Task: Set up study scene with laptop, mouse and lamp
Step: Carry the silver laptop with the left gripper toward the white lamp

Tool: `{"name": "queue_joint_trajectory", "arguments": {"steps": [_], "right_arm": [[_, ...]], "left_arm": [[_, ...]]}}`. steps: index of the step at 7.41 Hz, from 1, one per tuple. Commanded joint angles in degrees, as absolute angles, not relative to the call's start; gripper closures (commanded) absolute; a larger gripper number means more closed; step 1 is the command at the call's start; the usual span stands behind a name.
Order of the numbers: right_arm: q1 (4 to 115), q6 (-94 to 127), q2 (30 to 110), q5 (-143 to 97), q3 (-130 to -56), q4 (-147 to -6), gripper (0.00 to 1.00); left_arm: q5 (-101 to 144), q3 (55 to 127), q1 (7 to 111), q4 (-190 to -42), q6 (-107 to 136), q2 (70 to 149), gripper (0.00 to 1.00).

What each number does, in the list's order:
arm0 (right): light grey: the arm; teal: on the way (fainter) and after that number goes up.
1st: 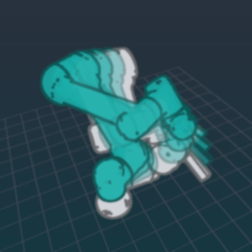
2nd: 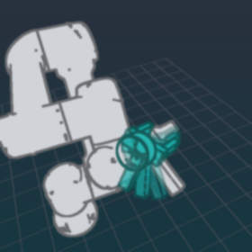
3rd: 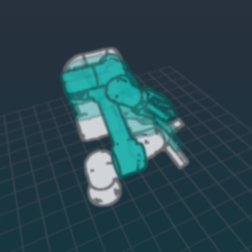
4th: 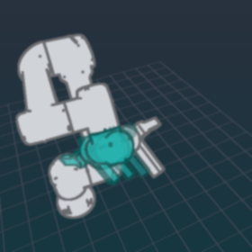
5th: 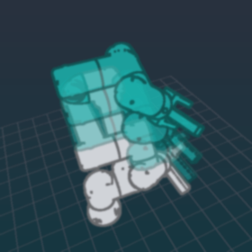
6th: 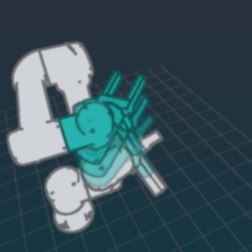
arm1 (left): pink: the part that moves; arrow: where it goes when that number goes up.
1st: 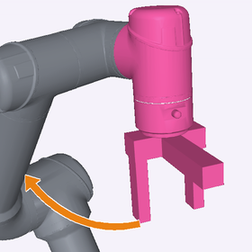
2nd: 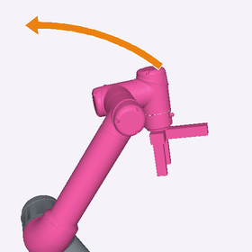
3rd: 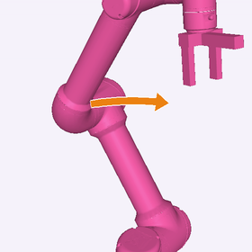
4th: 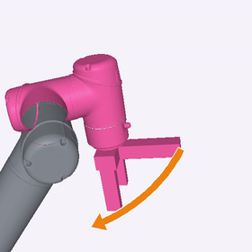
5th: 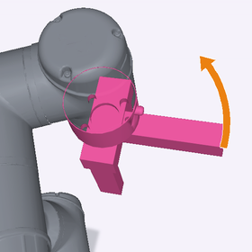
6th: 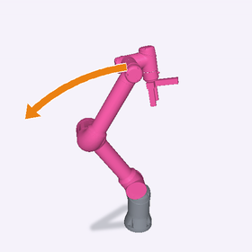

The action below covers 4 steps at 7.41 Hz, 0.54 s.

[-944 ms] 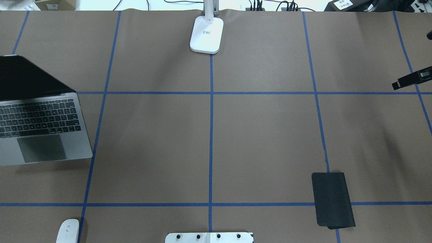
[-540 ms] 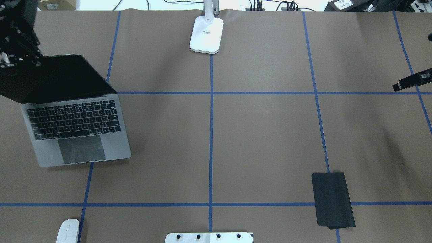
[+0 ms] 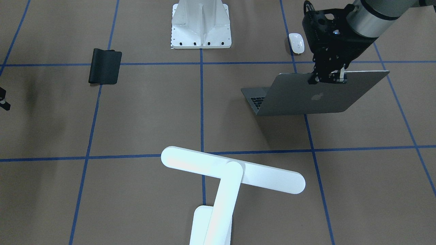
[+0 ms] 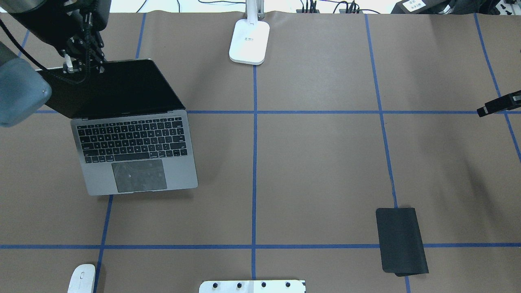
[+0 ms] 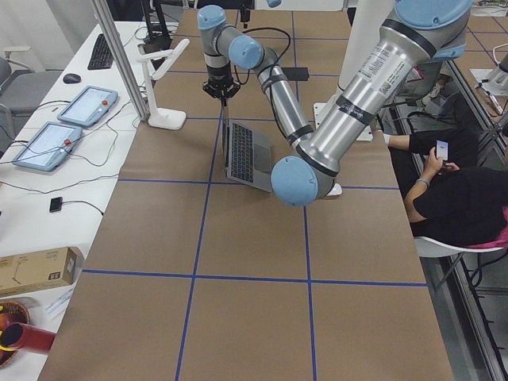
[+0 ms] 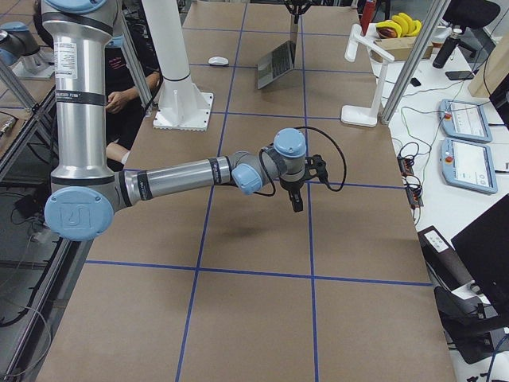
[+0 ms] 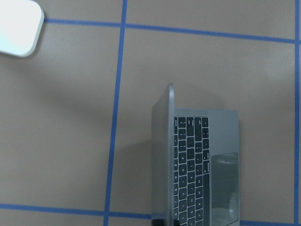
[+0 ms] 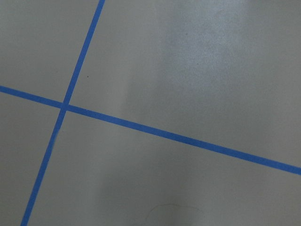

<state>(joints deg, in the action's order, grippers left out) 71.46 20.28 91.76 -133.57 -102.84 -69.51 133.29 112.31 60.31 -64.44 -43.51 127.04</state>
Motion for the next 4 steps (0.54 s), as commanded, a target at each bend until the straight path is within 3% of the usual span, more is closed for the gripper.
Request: {"name": "queue_joint_trajectory", "arguments": {"steps": [1,4], "right_arm": [[71.46,20.3,91.85,-133.51,-102.57,-69.52,0.0],[71.46,20.3,91.85,-133.86,-102.4,-69.52,0.0]], "left_arm": [[132.1,108.72,57.93,-64.78,-43.68,131.29,0.95],[132.01,101.53,56.96,-68.37,-43.95,134.82,0.95]]}}
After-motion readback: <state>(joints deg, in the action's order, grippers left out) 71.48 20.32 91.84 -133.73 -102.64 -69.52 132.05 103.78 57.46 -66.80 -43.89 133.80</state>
